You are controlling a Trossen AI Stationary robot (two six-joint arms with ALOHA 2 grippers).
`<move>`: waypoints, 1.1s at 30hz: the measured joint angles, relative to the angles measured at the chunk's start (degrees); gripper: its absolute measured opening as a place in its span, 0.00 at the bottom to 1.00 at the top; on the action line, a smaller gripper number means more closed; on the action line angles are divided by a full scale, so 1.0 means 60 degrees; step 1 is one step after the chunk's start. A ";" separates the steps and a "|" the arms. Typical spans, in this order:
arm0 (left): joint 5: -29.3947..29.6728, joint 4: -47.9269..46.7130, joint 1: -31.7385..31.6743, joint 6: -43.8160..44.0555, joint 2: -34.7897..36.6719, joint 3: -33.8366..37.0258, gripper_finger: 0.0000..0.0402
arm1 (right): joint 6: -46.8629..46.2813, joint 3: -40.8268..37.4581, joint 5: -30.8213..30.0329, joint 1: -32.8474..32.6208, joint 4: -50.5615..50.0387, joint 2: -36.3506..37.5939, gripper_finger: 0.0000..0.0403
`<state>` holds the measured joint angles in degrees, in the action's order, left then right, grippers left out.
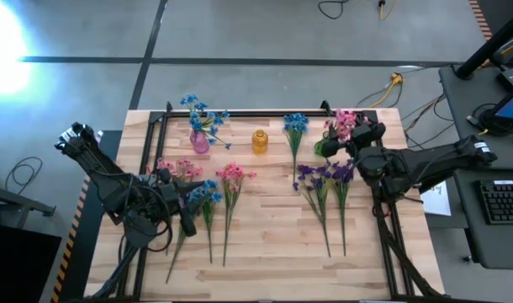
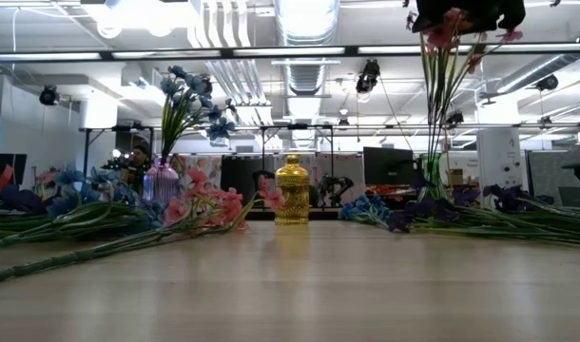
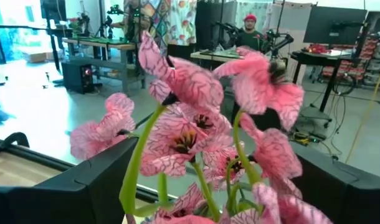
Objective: Sort flowers into vase by color
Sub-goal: Put the right pink flowers into the green vase
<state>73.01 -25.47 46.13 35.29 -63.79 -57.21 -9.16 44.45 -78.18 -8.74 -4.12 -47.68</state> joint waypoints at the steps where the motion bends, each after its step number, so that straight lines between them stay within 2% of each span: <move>1: 0.0000 -0.0001 -0.0014 0.0000 0.0000 0.0000 0.42 | 0.0000 0.0032 -0.0001 -0.0016 -0.0001 0.0000 0.82; 22: 0.0004 -0.0066 -0.0048 -0.0004 0.0000 0.0000 0.42 | -0.0023 0.0614 0.0032 -0.0390 -0.0239 0.0000 0.83; 27: 0.0006 -0.0066 -0.0048 -0.0004 0.0000 0.0000 0.42 | -0.0669 0.1085 0.0096 -0.0628 -0.1270 -0.0011 0.86; 33: 0.0008 -0.0069 -0.0048 -0.0260 0.0000 0.0000 0.42 | -0.2509 0.1633 0.0542 -0.0709 -0.3694 -0.0011 0.88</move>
<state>73.06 -25.89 45.84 33.73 -63.79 -57.21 -24.21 54.25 -74.93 -12.99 -26.28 -47.75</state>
